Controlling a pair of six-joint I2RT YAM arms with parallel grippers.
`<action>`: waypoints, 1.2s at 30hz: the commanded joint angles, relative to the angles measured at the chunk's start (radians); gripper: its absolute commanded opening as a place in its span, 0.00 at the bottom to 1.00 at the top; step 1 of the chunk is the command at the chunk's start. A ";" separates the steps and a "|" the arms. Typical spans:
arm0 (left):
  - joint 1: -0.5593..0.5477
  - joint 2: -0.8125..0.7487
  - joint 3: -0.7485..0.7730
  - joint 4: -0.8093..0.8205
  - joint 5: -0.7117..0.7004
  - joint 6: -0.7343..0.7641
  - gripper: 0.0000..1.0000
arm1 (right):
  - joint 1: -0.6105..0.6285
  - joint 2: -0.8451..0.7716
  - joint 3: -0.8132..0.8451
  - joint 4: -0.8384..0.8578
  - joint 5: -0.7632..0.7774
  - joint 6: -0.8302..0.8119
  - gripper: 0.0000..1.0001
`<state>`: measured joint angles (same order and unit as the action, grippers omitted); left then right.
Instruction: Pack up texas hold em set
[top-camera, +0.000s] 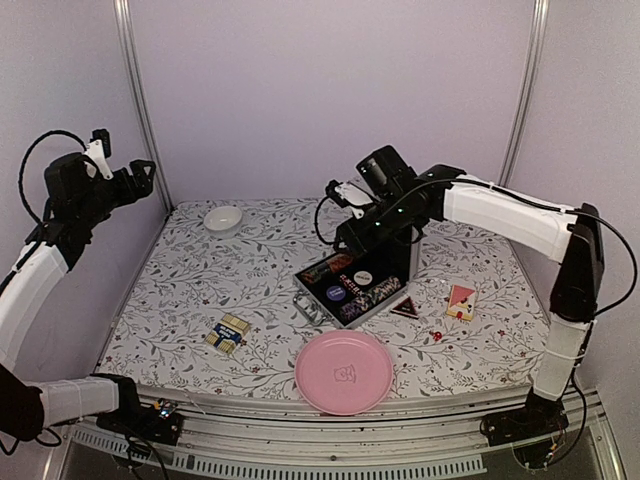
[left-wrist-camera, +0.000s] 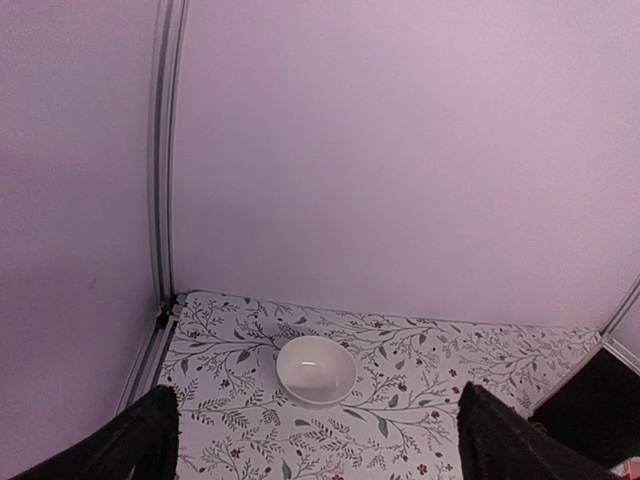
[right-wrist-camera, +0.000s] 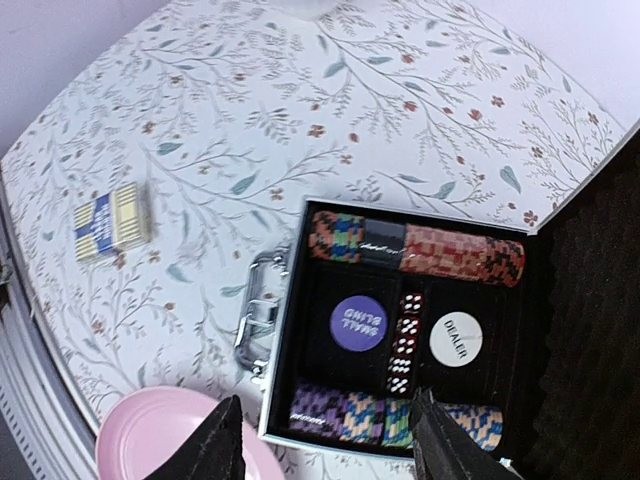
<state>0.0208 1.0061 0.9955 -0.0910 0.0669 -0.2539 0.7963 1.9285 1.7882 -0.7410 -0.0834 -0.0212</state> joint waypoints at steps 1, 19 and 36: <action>0.004 -0.029 -0.011 0.017 -0.042 0.026 0.97 | 0.077 -0.211 -0.249 0.108 0.010 0.068 0.57; 0.010 -0.007 -0.012 0.015 -0.051 0.031 0.97 | -0.090 -0.595 -0.942 0.043 0.161 0.517 0.54; 0.010 -0.003 -0.008 0.013 -0.044 0.031 0.97 | -0.109 -0.386 -0.924 0.045 0.233 0.458 0.37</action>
<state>0.0227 1.0008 0.9936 -0.0906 0.0174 -0.2344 0.6987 1.5196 0.8551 -0.6956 0.1146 0.4480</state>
